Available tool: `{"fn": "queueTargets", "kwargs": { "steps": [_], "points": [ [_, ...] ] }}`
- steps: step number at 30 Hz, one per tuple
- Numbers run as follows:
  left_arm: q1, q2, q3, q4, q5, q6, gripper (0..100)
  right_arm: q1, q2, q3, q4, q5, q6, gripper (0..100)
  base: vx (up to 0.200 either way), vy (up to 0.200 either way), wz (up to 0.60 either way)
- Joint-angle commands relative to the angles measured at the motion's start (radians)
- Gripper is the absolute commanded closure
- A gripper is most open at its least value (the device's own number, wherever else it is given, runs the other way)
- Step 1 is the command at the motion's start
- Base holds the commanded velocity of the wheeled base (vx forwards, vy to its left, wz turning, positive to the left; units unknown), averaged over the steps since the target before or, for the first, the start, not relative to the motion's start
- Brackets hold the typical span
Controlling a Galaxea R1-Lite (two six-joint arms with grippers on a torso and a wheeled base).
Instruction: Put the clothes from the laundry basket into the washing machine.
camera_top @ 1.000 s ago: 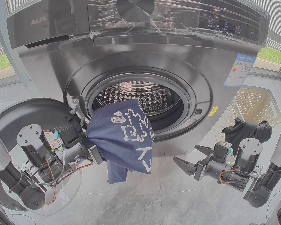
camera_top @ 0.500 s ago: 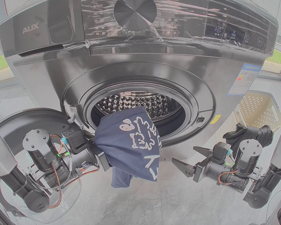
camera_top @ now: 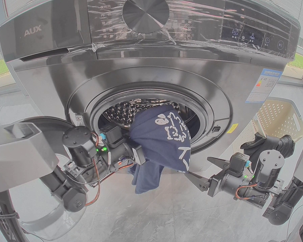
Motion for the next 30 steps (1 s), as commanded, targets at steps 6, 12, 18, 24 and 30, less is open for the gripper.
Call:
{"fn": "queueTargets", "kwargs": {
  "steps": [6, 12, 18, 24, 30],
  "points": [
    [0.023, 0.241, -0.335, 0.124, 0.015, -0.008, 100, 0.014, 0.003, -0.003, -0.002, 0.001, 0.001, 0, 0.000, 0.000, 0.00],
    [0.041, 0.245, -0.491, 0.281, 0.043, -0.028, 100, 0.014, 0.005, -0.003, -0.002, 0.001, 0.001, 0, 0.000, 0.000, 0.00],
    [0.048, 0.337, -0.678, 0.370, 0.081, -0.028, 100, 0.020, 0.008, -0.002, -0.002, 0.001, 0.002, 0, 0.000, 0.000, 0.00],
    [0.051, 0.393, -0.810, 0.451, 0.092, -0.028, 100, 0.022, 0.008, -0.002, -0.002, 0.001, 0.002, 0, 0.000, 0.000, 0.00],
    [0.088, 0.443, -0.996, 0.548, 0.182, -0.028, 100, 0.022, 0.009, -0.002, -0.002, 0.001, 0.001, 0, 0.000, 0.000, 0.00]
  ]
}}
